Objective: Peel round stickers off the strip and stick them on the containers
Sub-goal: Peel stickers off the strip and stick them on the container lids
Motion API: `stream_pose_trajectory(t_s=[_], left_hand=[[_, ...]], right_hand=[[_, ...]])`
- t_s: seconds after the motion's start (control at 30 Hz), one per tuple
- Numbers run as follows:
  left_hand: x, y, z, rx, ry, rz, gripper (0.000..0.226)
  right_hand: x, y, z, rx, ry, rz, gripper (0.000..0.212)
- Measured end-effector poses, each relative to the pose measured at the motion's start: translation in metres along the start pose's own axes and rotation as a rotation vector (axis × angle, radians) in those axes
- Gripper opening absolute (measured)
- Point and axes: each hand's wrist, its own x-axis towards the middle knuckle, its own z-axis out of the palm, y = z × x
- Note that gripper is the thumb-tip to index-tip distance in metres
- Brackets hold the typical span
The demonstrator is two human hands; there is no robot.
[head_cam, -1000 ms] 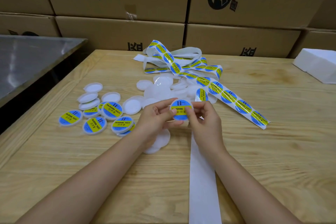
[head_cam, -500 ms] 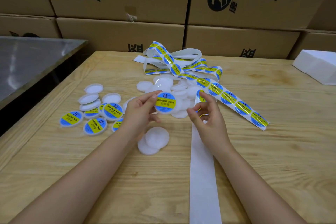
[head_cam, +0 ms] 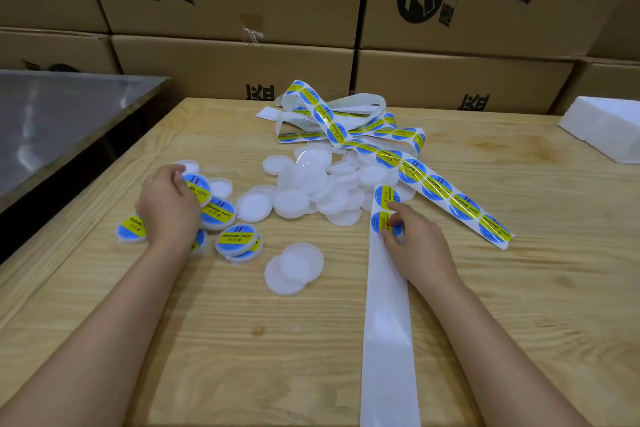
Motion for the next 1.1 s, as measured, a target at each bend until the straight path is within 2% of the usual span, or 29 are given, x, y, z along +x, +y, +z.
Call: stream_pose_trajectory(t_s=[0.13,0.33,0.43,0.57,0.67,0.77,0.83,0.93,1.1], left_hand=[[0.002,-0.009,0.001,0.089,-0.016,-0.101,0.031],[0.004,-0.011,0.002,0.154,0.018,-0.095,0.029],[-0.003,0.002,0.0,0.176,0.111,0.101,0.029],[-0.031,0.038,0.003,0.015,0.142,0.598,0.031],[-0.069,0.067,0.012,-0.077,-0.041,0.845,0.029],[-0.106,0.085,0.023,-0.064,-0.255,1.005,0.021],[-0.123,0.093,0.028,-0.044,-0.36,1.028,0.017],[-0.134,0.1,0.033,0.032,-0.487,0.985,0.021],[-0.135,0.096,0.04,0.219,-0.671,0.924,0.053]], right_hand=[[0.002,0.003,0.002,-0.08,-0.041,-0.032,0.038],[0.002,0.007,-0.003,-0.042,-0.137,-0.043,0.053],[0.001,0.007,-0.009,-0.058,-0.239,-0.092,0.06],[0.001,0.007,-0.014,-0.059,-0.279,-0.097,0.055],[0.0,0.008,-0.018,-0.008,-0.302,-0.064,0.05],[0.001,0.008,-0.019,0.043,-0.302,-0.029,0.034],[0.002,0.008,-0.019,0.107,-0.277,0.006,0.023],[0.003,0.004,-0.019,0.223,-0.23,0.056,0.023],[0.001,-0.004,-0.015,0.352,-0.182,0.092,0.032]])
